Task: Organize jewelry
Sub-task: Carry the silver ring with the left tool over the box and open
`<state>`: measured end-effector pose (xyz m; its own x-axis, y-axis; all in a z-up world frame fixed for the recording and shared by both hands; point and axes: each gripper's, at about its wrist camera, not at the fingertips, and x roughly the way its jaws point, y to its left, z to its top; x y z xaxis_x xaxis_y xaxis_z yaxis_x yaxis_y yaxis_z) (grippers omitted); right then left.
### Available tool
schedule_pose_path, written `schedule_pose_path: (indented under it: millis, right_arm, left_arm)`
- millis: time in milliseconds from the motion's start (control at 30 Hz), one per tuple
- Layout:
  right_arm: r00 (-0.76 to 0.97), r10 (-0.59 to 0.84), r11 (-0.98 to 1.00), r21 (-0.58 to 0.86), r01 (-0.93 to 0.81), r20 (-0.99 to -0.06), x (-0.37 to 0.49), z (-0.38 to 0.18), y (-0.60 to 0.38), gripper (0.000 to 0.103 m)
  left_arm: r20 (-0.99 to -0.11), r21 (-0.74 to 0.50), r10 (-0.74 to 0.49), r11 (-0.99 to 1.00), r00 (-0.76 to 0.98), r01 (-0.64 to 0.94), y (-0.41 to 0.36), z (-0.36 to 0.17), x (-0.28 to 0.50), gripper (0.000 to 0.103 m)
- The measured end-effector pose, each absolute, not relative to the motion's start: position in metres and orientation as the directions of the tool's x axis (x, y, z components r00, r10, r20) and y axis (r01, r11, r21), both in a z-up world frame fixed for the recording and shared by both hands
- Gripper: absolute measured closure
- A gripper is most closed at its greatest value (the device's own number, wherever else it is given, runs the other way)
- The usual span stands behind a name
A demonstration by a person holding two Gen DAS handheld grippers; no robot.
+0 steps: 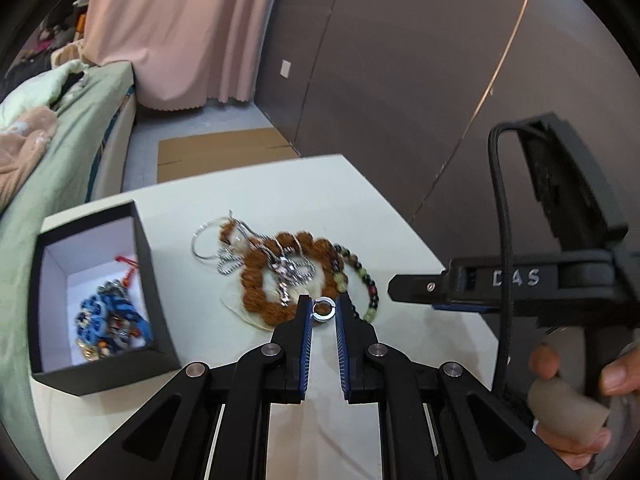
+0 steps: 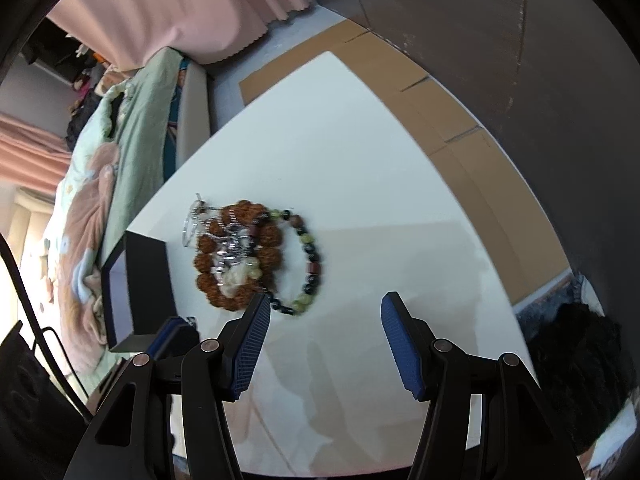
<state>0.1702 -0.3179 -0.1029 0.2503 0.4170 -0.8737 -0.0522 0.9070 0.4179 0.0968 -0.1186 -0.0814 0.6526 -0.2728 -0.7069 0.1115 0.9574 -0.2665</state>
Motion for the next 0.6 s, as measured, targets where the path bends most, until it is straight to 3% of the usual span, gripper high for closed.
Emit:
schedule_pose_path:
  millis: [233,433,600]
  right_arm:
    - [0.263,0.444,0.895,0.436,-0.092,-0.857,0.172,-0.102,-0.301,0.045]
    - [0.233,0.434,0.901,0.416,-0.125,-0.870,0.179,-0.111,-0.282,0.058]
    - [0.228,0.419,0.907,0.396,-0.140,-0.879,0.183,-0.119,-0.268,0.060]
  left_arm:
    - [-0.696,-0.277,-0.248,0.959,0.674,0.066,-0.097,-0.073,0.097,0.091]
    - [-0.669,-0.292,-0.231,0.956,0.707,0.036,-0.076,-0.059,0.091,0.091]
    - [-0.654,-0.312,-0.220,0.950,0.724,0.006,-0.060,-0.051,0.089,0.091]
